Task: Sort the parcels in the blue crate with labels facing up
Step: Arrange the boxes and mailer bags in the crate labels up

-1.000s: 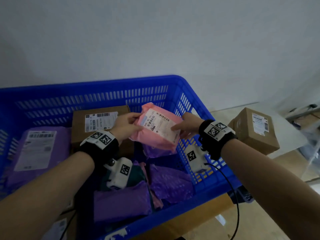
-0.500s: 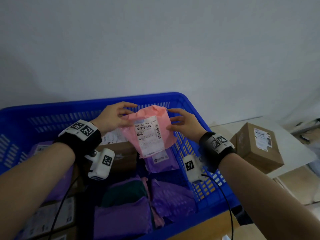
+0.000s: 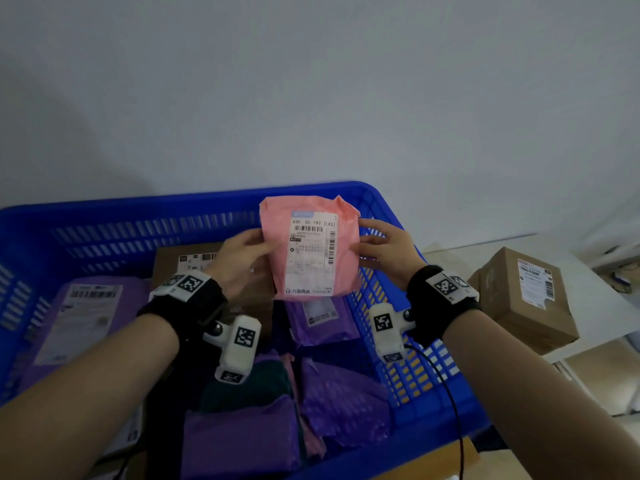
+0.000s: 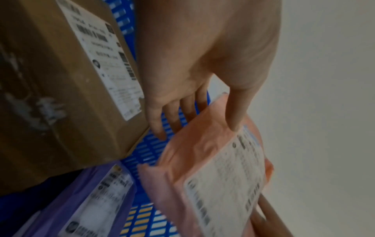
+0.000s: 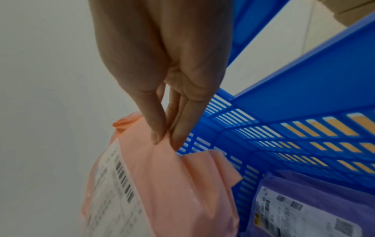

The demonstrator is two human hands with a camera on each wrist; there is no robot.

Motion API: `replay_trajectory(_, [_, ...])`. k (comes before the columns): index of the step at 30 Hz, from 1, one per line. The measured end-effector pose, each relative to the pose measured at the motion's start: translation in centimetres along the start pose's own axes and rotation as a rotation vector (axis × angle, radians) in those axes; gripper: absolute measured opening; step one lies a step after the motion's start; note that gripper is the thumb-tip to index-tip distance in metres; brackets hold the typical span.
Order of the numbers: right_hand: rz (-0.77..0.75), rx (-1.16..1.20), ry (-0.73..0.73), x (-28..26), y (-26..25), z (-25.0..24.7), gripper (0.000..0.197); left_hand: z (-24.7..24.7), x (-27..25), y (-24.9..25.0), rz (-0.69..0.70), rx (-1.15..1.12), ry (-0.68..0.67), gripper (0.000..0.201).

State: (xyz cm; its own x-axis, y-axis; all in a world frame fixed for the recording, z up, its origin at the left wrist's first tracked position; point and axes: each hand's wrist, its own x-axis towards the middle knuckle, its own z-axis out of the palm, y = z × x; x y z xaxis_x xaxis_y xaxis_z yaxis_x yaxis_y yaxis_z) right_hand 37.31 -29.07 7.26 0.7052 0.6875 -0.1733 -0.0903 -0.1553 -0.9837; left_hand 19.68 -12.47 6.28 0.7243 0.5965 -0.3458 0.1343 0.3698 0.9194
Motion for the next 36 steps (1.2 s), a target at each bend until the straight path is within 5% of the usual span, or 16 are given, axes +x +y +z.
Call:
replay_trajectory(4, [0.026,-0.145,0.093,1.0,0.8,0.0,0.046,1.8,0.6,-2.4,-0.083,0.086,-0.051,0.051])
replay_trajectory(9, [-0.022,-0.528,0.14,2.4,2.5,0.9,0.046,3.4,2.2,-5.2,-0.154,0.072,0.076,0.05])
replay_trajectory(14, [0.018,-0.57,0.072,2.3,3.9,1.5,0.043,4.1,3.6,-7.6,-0.212,0.097,0.094,0.055])
replay_trajectory(18, [0.039,-0.684,-0.027,3.2,6.1,1.8,0.065,4.6,3.9,-9.6,-0.219,0.148,0.014,0.069])
replay_trajectory(25, [0.226,-0.644,0.012,5.7,11.2,2.7,0.074,3.9,5.3,-13.9,-0.326,0.187,0.08,0.072])
replay_trajectory(36, [0.219,-0.809,-0.087,9.0,14.0,3.0,0.07,4.5,8.0,-17.3,-0.333,0.365,0.396,0.023])
